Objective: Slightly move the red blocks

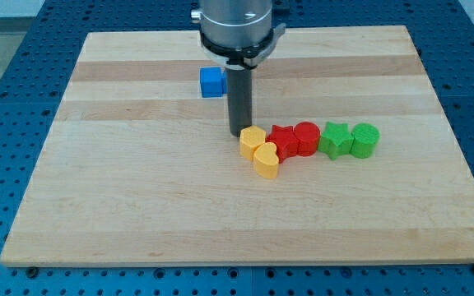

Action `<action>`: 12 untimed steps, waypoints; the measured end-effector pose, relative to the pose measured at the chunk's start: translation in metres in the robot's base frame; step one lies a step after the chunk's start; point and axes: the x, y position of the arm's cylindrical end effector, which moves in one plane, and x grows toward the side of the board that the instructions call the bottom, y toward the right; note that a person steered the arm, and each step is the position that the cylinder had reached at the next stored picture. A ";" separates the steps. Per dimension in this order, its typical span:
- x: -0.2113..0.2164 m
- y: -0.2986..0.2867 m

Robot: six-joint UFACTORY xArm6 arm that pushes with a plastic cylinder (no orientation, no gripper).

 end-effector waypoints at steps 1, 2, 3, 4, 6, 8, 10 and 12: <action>-0.001 0.010; -0.016 0.012; -0.023 0.041; -0.023 0.088; -0.010 0.117; -0.009 0.117; -0.001 0.105; 0.004 0.079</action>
